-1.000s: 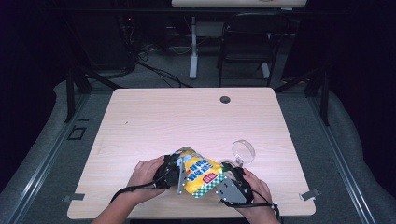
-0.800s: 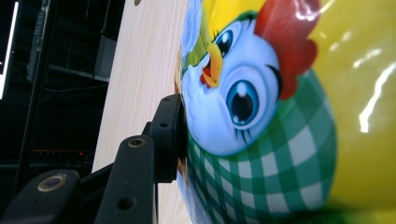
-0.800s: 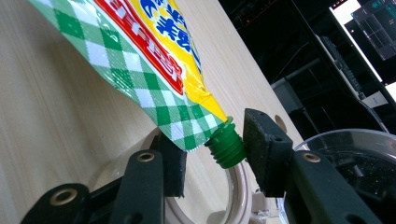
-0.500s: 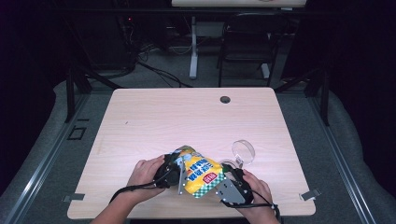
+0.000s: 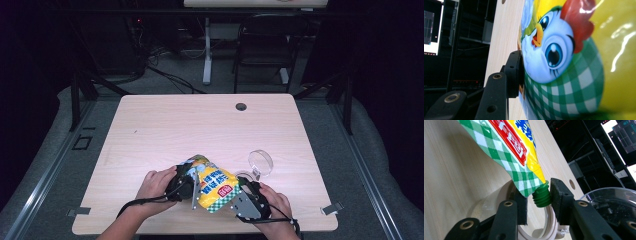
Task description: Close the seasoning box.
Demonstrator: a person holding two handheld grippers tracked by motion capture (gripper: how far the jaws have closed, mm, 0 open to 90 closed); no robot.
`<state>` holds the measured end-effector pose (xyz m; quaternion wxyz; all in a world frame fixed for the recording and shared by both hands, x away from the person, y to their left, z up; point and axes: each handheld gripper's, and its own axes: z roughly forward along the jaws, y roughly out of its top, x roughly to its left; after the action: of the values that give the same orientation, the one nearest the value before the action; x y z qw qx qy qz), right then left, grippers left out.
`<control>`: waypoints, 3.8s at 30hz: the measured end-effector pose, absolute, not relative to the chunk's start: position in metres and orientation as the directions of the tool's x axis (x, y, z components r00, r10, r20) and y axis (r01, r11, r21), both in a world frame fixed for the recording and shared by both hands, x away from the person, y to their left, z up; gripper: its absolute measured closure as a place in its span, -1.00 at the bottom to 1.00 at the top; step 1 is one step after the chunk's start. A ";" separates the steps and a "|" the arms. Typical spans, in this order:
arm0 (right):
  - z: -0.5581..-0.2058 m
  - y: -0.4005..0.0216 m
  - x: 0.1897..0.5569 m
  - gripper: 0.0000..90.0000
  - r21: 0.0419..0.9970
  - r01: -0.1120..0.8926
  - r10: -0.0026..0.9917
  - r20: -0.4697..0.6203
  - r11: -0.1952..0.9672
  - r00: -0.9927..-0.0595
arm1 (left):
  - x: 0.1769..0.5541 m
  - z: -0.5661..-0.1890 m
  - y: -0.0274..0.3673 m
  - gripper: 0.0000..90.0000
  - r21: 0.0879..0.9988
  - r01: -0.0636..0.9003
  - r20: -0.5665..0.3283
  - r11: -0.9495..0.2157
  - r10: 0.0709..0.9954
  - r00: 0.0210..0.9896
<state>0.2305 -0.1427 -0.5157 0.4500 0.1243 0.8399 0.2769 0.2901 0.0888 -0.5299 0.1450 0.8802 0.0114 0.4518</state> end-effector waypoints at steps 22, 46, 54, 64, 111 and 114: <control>-0.516 -0.143 0.230 0.53 0.575 -0.036 0.458 -0.687 0.818 -0.564 | 0.286 -0.528 0.087 0.33 0.220 -0.133 0.843 -0.966 0.120 0.525; -0.518 -0.144 0.229 0.52 0.591 -0.028 0.477 -0.677 0.806 -0.561 | 0.280 -0.531 0.085 0.33 0.199 -0.142 0.886 -0.970 0.117 0.448; -0.519 -0.143 0.229 0.52 0.597 -0.026 0.482 -0.672 0.802 -0.563 | 0.280 -0.531 0.086 0.33 0.196 -0.144 0.890 -0.970 0.115 0.441; -0.520 -0.143 0.229 0.52 0.609 -0.029 0.491 -0.666 0.793 -0.561 | 0.279 -0.529 0.086 0.33 0.176 -0.145 0.899 -0.974 0.099 0.426; -0.519 -0.145 0.232 0.54 0.667 0.002 0.547 -0.609 0.745 -0.575 | 0.279 -0.517 0.082 0.33 0.112 -0.155 0.922 -0.981 0.045 0.384; -0.519 -0.145 0.232 0.54 0.669 0.005 0.548 -0.605 0.744 -0.577 | 0.279 -0.515 0.082 0.33 0.103 -0.156 0.923 -0.982 0.036 0.383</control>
<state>0.2324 -0.1455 -0.5190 0.4284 0.1665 0.8296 0.3169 0.2788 0.0818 -0.5155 0.0864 0.8272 -0.0363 0.5541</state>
